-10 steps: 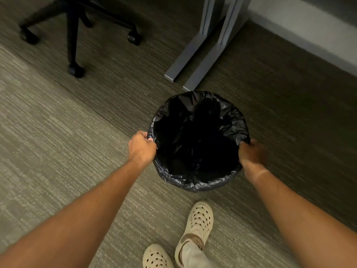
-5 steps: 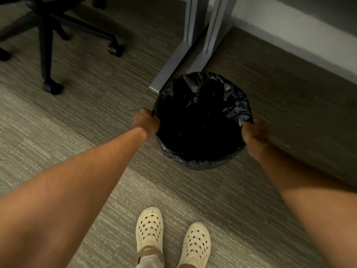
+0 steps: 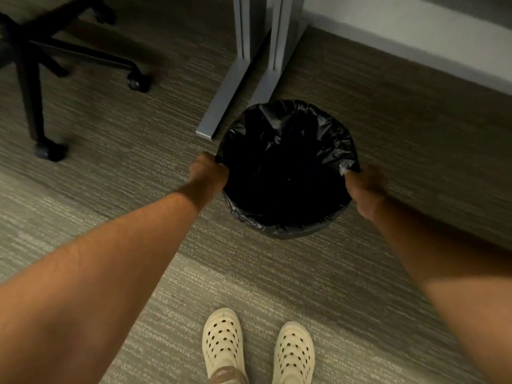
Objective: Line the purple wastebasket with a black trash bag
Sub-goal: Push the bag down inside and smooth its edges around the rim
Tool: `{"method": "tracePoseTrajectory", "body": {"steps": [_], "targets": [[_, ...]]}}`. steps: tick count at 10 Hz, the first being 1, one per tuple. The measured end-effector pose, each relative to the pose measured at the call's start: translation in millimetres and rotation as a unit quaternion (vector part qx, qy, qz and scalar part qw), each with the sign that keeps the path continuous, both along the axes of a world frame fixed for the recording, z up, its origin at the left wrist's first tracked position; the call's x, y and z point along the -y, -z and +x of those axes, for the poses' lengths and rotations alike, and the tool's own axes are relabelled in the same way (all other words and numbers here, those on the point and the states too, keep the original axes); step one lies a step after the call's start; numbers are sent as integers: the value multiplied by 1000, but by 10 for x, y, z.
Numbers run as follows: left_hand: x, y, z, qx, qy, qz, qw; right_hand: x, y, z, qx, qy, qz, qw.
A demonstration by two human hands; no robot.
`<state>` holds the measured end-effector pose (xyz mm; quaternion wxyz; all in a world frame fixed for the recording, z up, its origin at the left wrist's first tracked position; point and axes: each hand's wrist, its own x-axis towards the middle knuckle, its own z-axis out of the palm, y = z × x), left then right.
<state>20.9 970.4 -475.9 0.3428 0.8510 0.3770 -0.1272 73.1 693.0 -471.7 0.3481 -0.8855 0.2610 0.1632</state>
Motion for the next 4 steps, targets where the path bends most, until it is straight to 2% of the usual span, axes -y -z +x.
{"method": "tracePoseTrajectory", "body": {"steps": [2, 3, 4], "targets": [[-23, -58, -12, 1, 44, 44, 998, 34, -28, -38, -8, -34, 14, 999], [12, -198, -74, 27, 112, 112, 987, 53, -120, -85, 27, -106, -48, 993], [174, -542, -87, 94, 220, 184, 953, 34, -318, -158, 97, -199, -114, 969]]}}
